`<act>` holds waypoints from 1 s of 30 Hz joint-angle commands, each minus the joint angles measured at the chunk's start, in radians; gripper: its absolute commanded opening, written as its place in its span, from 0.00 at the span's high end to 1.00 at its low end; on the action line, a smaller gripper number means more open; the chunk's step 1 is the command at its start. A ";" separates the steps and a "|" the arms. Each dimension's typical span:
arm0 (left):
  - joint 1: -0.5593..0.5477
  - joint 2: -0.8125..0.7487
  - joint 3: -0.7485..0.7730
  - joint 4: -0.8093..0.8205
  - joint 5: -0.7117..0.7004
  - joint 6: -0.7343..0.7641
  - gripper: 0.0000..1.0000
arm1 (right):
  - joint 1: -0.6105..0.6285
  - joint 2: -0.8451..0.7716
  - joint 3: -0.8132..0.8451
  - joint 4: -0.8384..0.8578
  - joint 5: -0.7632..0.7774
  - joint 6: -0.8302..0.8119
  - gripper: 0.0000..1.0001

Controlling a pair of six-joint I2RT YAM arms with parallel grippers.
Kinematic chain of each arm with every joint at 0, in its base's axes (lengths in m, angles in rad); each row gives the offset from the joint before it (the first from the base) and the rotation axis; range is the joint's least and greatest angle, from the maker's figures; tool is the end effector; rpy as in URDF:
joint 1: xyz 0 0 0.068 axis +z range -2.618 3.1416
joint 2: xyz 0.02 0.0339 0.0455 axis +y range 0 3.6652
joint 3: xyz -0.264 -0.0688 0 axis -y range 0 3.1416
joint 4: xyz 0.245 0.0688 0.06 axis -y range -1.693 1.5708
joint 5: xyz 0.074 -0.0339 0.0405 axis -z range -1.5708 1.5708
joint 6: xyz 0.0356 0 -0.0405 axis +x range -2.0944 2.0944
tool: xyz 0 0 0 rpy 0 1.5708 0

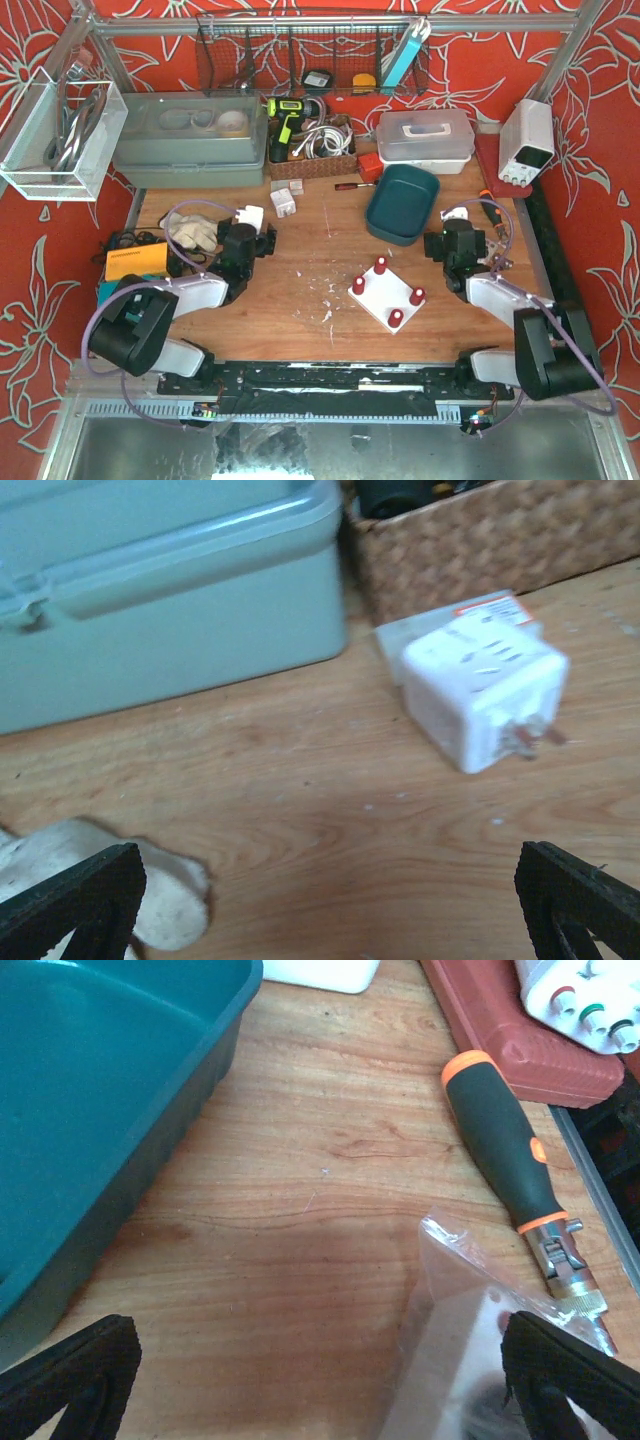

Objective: Install the large spring

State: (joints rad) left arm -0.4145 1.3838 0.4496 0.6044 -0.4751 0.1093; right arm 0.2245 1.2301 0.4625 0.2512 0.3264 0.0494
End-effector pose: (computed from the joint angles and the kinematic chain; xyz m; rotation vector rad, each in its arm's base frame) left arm 0.2489 -0.0917 0.1773 0.1691 1.8622 0.2408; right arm 0.2399 0.0431 0.1822 0.0165 2.0618 -0.1717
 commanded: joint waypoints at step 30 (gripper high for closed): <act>0.281 0.031 -0.355 0.682 0.270 -0.077 0.00 | -0.074 0.185 -0.183 0.639 -0.024 -0.069 0.01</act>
State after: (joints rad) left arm -0.1581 1.4170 0.0643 1.2747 -0.2150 0.0704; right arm 0.1543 1.4166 0.2829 0.8612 0.3050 -0.0338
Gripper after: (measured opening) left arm 0.998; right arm 0.989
